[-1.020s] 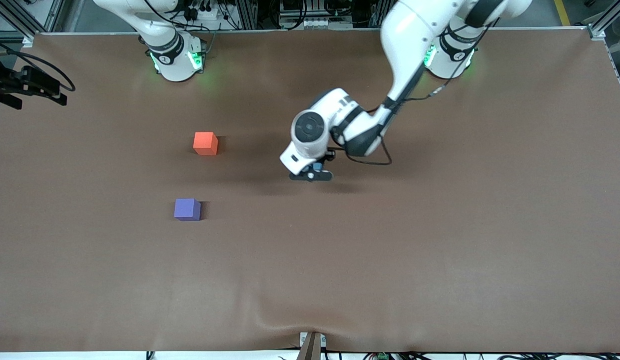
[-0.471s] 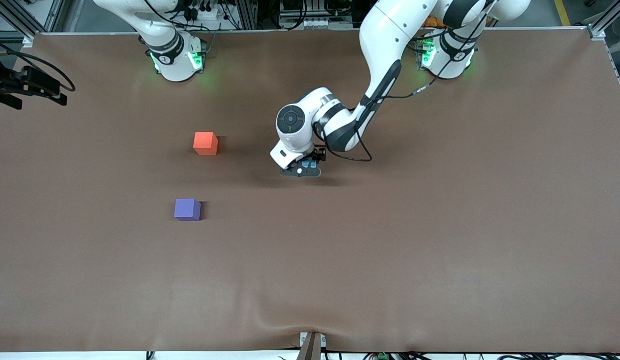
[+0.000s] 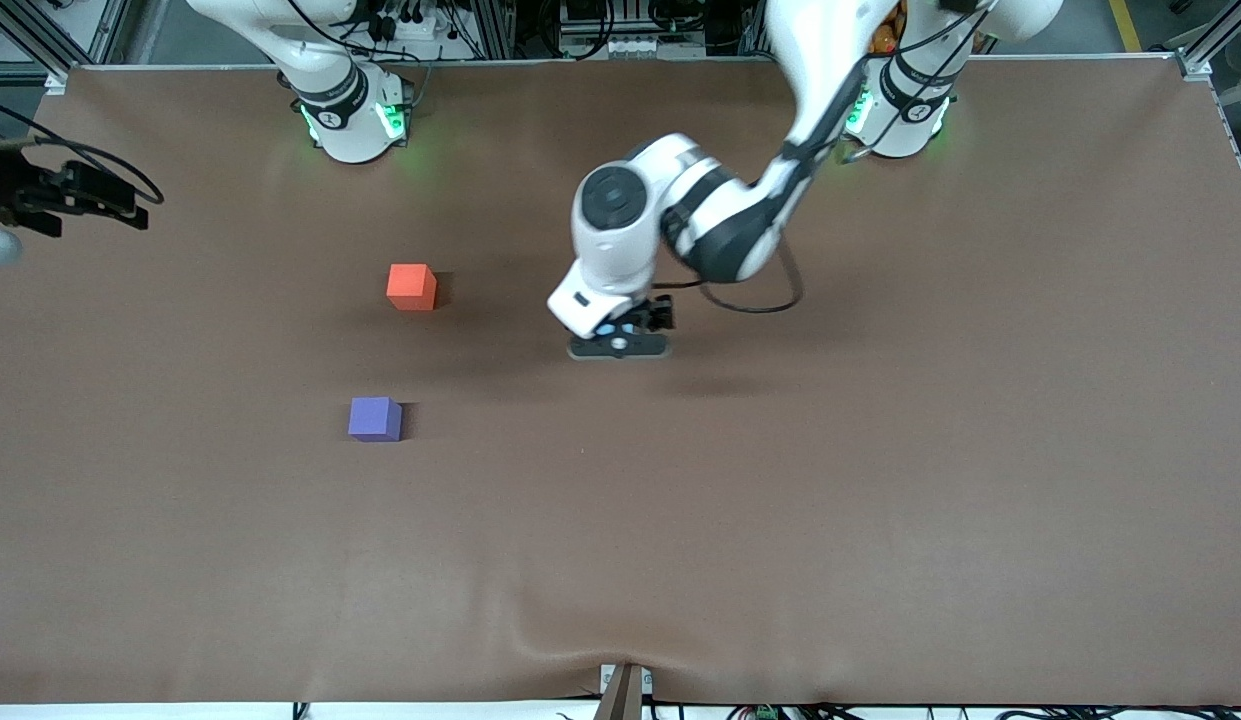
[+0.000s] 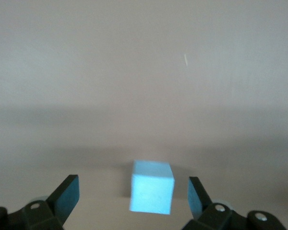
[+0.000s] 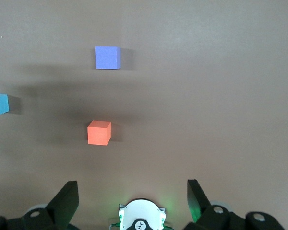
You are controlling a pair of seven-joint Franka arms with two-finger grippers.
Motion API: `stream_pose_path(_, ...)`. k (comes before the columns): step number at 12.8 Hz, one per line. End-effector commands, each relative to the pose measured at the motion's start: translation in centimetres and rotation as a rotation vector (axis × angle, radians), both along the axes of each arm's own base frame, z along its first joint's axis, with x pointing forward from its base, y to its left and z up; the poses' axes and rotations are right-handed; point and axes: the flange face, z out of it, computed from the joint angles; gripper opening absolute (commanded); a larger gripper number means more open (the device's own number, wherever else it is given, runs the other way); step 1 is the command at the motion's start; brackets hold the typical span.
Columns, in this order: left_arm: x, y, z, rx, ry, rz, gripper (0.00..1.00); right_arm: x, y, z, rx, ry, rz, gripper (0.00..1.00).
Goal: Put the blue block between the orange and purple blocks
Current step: 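Release the block with the left gripper while the right gripper approaches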
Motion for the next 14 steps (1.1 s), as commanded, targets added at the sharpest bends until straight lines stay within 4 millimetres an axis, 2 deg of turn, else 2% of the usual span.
stream_pose_path(1,3.9,8.3,7.2,0.005,-0.03,0.052,1.0,2.9,0.8,-5.4,-0.004,0.107,0.033,1.0)
stream_pose_path(2,5.2,11.0,8.7,0.004,-0.034,0.068,1.0,3.1,1.4,-6.1,0.005,0.122,0.045,1.0)
stream_pose_path(4,7.5,16.6,11.5,0.004,-0.043,0.089,1.0,3.1,6.1,-6.4,0.004,0.123,0.108,1.0)
stream_pose_path(6,9.1,21.6,13.0,0.013,-0.031,0.107,1.0,3.8,10.0,-7.7,-0.002,0.103,0.089,1.0)
stream_pose_path(8,10.7,26.0,12.5,0.024,-0.018,0.147,1.0,3.8,14.6,-9.4,0.028,0.143,-0.031,1.0)
stream_pose_path(9,11.2,28.1,12.2,0.031,-0.009,0.133,1.0,4.0,16.3,-10.8,0.063,0.18,-0.106,1.0)
stream_pose_path(11,11.3,32.0,12.1,0.04,0.004,0.097,1.0,3.4,20.7,-13.4,0.098,0.19,-0.201,1.0)
stream_pose_path(12,11.2,33.8,12.4,0.041,0.005,0.073,1.0,2.8,23.2,-14.2,0.092,0.179,-0.193,1.0)
stream_pose_path(13,11.1,35.5,12.3,0.048,0.017,0.012,1.0,2.0,26.1,-15.0,0.085,0.168,-0.185,1.0)
stream_pose_path(14,10.7,36.7,12.0,0.06,0.064,-0.068,1.0,1.5,28.6,-16.7,0.073,0.166,-0.198,1.0)
